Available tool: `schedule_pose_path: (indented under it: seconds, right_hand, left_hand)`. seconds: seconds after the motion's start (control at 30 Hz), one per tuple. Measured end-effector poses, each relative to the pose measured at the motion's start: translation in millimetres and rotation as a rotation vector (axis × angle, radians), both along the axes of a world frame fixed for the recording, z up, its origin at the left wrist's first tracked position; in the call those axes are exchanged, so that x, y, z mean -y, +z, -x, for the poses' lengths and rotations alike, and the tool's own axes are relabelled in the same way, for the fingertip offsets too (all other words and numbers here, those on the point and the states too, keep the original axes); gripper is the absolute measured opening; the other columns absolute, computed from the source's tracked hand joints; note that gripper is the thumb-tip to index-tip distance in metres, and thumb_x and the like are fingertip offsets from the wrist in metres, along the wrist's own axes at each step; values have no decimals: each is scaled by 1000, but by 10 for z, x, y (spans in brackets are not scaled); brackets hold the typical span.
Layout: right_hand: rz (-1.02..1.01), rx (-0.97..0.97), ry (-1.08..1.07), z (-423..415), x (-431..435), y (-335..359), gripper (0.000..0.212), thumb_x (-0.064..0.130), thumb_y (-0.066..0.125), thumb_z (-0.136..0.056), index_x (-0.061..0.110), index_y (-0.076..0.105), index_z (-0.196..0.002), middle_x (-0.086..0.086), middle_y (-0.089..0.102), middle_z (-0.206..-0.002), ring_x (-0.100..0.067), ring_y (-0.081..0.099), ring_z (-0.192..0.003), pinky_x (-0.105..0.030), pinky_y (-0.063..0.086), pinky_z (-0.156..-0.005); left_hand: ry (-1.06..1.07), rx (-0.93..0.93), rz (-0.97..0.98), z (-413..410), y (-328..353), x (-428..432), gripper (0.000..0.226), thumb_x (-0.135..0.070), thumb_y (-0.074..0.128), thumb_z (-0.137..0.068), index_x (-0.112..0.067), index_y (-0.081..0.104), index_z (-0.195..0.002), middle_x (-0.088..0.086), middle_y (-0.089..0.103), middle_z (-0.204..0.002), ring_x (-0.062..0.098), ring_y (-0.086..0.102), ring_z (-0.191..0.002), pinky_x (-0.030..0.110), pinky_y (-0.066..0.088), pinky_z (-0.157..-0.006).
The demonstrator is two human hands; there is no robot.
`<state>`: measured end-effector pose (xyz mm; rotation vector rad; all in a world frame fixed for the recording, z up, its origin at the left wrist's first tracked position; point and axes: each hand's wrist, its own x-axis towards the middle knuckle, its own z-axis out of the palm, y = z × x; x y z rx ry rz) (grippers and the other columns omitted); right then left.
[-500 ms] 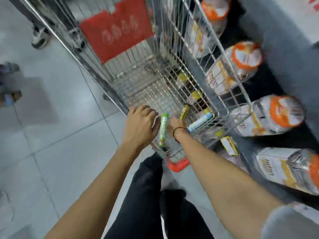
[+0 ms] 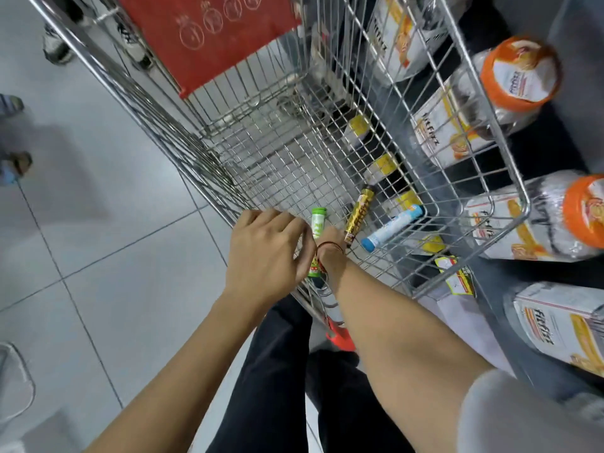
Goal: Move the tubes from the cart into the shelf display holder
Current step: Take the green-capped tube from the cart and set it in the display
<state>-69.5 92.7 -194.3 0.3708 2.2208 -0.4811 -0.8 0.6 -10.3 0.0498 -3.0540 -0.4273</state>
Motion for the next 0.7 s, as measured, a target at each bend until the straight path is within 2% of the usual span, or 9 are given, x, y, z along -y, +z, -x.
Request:
schedule_pose_path:
  seconds: [0.1, 0.2, 0.27, 0.37, 0.47, 0.53, 0.57, 0.63, 0.7]
  right_hand:
    - [45, -18, 39, 58, -46, 167, 35, 25, 63, -86, 3, 59, -113, -14, 68, -111, -30, 64, -102, -23, 42, -60]
    - [143, -24, -108, 119, -133, 332, 45, 24, 69, -81, 2, 55, -118, -16, 65, -110, -32, 63, -101, -34, 52, -78]
    - [300, 52, -266, 185, -203, 451, 42, 24, 66, -83, 0, 57, -116, -17, 66, -106, -31, 64, -97, -38, 54, -85]
    - [569, 124, -480, 281, -304, 706, 16, 21, 61, -88, 6, 59, -94, -15, 64, -106, -31, 64, -101, -44, 53, -92]
    - [750, 113, -543, 337, -424, 995, 9, 16, 62, -88, 14, 57, -80, -12, 63, -95, -28, 63, -92, -42, 53, -90]
    - [859, 83, -578, 344, -510, 1235, 6, 5, 61, -87, 6, 59, -93, -6, 61, -84, -17, 59, -77, -32, 52, -75]
    - [910, 64, -599, 336, -553, 1365, 19, 0, 60, -87, 0, 58, -105, -4, 59, -82, -15, 57, -73, -28, 49, -70]
    - [974, 30, -615, 306, -652, 1584, 36, -5, 59, -86, -7, 52, -120, -4, 59, -81, -14, 56, -73, -28, 48, -70]
    - [1037, 4, -640, 263, -776, 1774, 39, -4, 58, -86, -8, 50, -124, -4, 61, -85, -16, 57, -77, -30, 48, -75]
  left_hand:
    - [9, 48, -11, -1, -4, 0, 30, -28, 43, -87, -12, 63, -70, 2, 65, -64, 25, 57, -64, 38, 34, -62]
    - [3, 50, -13, 3, 17, -10, 31, -28, 42, -85, -12, 61, -66, 2, 64, -60, 25, 56, -60, 36, 30, -61]
    - [0, 39, -17, 9, 52, -17, 32, -28, 42, -84, -13, 59, -62, 2, 61, -56, 25, 54, -55, 34, 29, -59]
    - [-7, 39, -10, 7, 81, -29, 32, -27, 41, -83, -13, 57, -58, 3, 60, -53, 26, 53, -52, 34, 30, -58]
    - [-13, 78, 20, 4, 83, -28, 34, -29, 39, -81, -12, 59, -58, 4, 63, -54, 27, 57, -53, 34, 34, -59]
    - [-13, 103, 39, 9, 85, -26, 36, -30, 38, -79, -11, 58, -56, 5, 63, -54, 27, 58, -53, 34, 36, -60]
    - [-14, 121, 49, 12, 93, -27, 35, -29, 39, -79, -11, 58, -55, 5, 63, -53, 27, 59, -53, 34, 37, -60]
    - [-7, 157, 64, 19, 117, -35, 29, -24, 50, -79, -10, 59, -55, 7, 63, -54, 28, 59, -53, 34, 39, -61]
    - [4, 183, 63, 18, 150, -58, 19, -14, 66, -74, -9, 61, -56, 9, 64, -55, 29, 60, -55, 36, 40, -63]
